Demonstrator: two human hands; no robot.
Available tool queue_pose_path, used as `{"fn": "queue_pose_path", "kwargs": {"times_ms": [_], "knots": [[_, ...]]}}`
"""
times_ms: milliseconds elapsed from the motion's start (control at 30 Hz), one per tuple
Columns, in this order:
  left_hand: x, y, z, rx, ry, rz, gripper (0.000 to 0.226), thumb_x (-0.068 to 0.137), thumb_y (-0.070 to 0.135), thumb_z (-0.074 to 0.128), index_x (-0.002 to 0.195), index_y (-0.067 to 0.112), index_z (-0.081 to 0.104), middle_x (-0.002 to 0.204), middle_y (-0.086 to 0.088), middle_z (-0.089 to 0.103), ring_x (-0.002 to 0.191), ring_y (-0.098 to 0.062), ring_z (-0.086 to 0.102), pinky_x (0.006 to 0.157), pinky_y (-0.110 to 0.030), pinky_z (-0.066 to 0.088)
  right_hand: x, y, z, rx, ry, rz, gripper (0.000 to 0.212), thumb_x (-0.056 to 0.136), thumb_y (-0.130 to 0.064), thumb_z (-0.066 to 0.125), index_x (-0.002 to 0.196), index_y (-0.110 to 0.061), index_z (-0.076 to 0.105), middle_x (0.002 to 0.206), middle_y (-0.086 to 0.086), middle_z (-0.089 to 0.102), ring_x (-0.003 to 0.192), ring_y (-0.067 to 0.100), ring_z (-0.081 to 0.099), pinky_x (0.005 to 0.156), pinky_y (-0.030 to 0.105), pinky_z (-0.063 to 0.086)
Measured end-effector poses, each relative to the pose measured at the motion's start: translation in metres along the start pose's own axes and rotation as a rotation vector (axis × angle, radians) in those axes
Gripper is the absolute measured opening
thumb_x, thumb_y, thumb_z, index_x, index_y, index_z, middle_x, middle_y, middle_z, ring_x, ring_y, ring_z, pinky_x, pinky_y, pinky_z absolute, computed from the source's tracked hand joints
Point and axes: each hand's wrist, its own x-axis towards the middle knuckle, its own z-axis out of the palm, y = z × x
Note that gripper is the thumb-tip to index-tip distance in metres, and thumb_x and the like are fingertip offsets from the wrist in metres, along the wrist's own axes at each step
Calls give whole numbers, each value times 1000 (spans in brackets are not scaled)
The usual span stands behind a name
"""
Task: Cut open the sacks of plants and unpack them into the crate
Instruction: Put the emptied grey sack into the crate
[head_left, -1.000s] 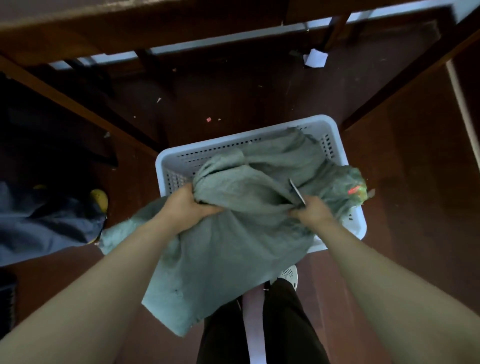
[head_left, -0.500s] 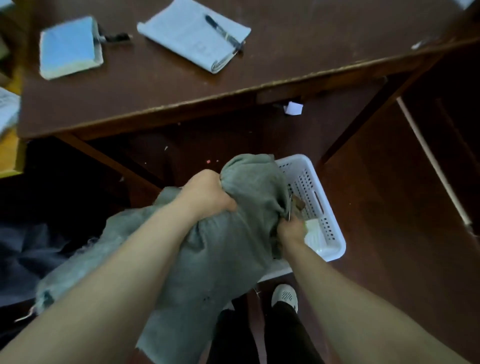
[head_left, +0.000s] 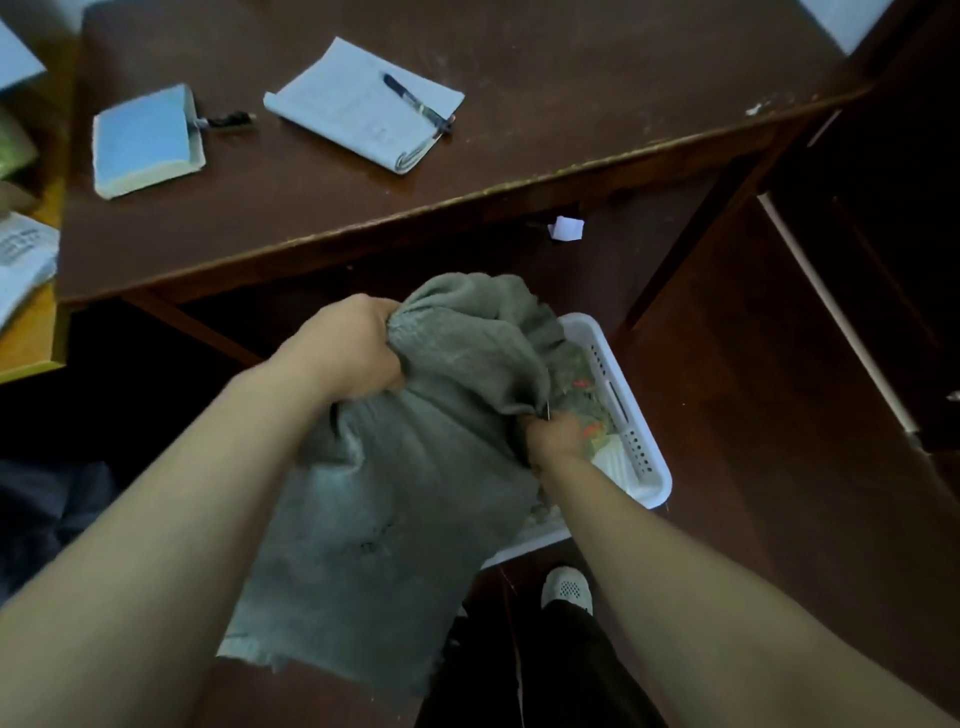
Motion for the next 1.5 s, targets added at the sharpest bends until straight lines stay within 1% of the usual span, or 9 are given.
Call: {"fn": "queue_pose_path", "kwargs": {"times_ms": [400,500,733,867,933,1067,1200,1333,1500], "knots": [[23,-49,62,-2,-88,-18,20,77,16,68,94,26,65,91,2,67,89,-20,62,81,-39,54,12,29,-19,183,-6,6,46,87,1,52,127,-20,59,106,6,63,63,6,46,60,20,42],[26,-72,107,-44,-128,12,2,83,18,64,85,19,64,90,-2,68,91,-25,63,82,-42,52,16,34,-15,65,-87,-159,55,83,2,60,132,-22,55,125,2,62,96,12,62,86,29,52],[41,-89,169,-114,-66,54,28,83,17,59,109,26,61,104,-2,68,102,-29,60,89,-40,46,27,45,28,-198,-440,-541,73,76,-37,74,137,-46,34,152,1,33,141,10,29,113,20,26],[53,-90,177,-364,-42,-4,46,77,18,69,117,22,46,112,-5,61,107,-29,57,94,-42,45,27,30,47,-20,-445,-227,13,92,-2,56,102,-5,64,88,5,63,82,15,59,64,10,50],[50,-100,174,-558,2,-90,64,67,25,81,114,26,38,116,2,53,115,-24,52,103,-43,39,32,27,50,36,-243,-99,20,95,-8,52,79,-12,62,69,6,60,55,11,53,45,17,46],[34,-157,178,-69,-34,-289,131,47,65,81,147,31,4,158,-3,-1,145,-24,-14,113,-54,-11,50,34,51,329,-3,143,23,98,-18,46,75,-18,49,40,-4,46,25,5,32,29,13,25],[21,-216,205,-62,-211,-564,147,41,69,81,146,40,-18,145,-9,-45,133,-33,-41,108,-66,-6,59,38,60,412,61,204,27,97,-21,49,70,-20,45,35,-6,39,25,5,25,29,14,19],[31,-240,230,-247,-164,-666,91,63,55,79,140,33,35,157,-15,0,143,-38,-1,108,-64,16,71,39,67,385,81,198,31,96,-15,50,66,-18,44,40,-4,35,26,6,22,31,14,17],[46,-244,238,-826,210,-764,25,87,20,65,105,4,60,106,-16,62,103,-34,59,82,-37,46,80,46,65,173,77,148,31,98,-5,37,69,-16,38,45,0,31,27,7,21,34,14,16]]}}
